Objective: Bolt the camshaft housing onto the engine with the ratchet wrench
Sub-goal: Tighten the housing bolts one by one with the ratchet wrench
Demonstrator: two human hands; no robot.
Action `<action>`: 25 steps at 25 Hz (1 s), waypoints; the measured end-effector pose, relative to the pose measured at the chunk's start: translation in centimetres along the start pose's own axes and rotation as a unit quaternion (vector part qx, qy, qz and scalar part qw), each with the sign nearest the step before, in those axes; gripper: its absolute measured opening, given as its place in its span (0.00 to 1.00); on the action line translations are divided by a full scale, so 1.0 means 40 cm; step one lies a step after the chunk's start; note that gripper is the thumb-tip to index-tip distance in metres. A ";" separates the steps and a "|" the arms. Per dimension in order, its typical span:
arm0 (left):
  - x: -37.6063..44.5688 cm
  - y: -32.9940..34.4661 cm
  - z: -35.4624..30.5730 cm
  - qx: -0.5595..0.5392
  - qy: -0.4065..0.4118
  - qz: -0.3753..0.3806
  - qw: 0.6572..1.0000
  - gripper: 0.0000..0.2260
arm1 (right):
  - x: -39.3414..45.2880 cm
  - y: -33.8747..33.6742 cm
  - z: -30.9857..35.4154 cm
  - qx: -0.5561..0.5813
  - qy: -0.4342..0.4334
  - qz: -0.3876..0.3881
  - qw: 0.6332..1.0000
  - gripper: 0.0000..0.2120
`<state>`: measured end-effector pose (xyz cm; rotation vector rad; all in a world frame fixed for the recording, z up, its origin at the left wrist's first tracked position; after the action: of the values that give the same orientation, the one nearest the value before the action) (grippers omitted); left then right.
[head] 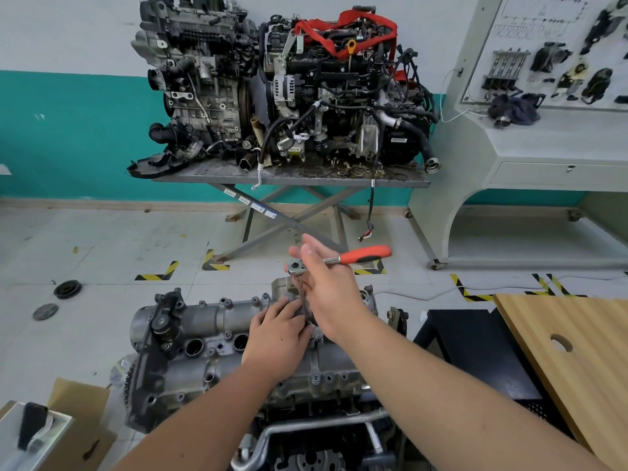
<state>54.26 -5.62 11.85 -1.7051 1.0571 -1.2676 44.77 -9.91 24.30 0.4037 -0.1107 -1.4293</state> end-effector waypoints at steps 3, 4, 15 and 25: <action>0.001 -0.005 0.000 -0.005 -0.002 0.011 1.000 0.20 | -0.014 -0.011 -0.005 -0.133 -0.115 0.035 0.984 0.10; 0.000 -0.007 -0.001 -0.007 0.001 0.012 1.000 0.19 | -0.019 -0.013 -0.001 -0.171 -0.186 0.050 0.966 0.12; 0.000 -0.017 -0.004 -0.018 -0.003 -0.018 1.000 0.18 | -0.009 0.039 0.071 -0.622 -0.619 0.068 0.475 0.17; 0.001 0.006 0.004 -0.010 -0.005 -0.001 1.000 0.19 | 0.033 0.078 0.121 -0.582 -0.273 0.218 0.734 0.15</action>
<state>54.37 -5.75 11.60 -1.7254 1.0665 -1.2528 46.39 -11.92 29.60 -1.0428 0.2179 -0.8581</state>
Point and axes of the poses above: each hand's wrist, its own x-axis towards the middle knuckle, its own y-axis out of the palm, z = x × y, the point moved 3 cm from there along x, towards the middle knuckle, and after that the axes turned 15 degrees about -z, right-handed, at the moved point
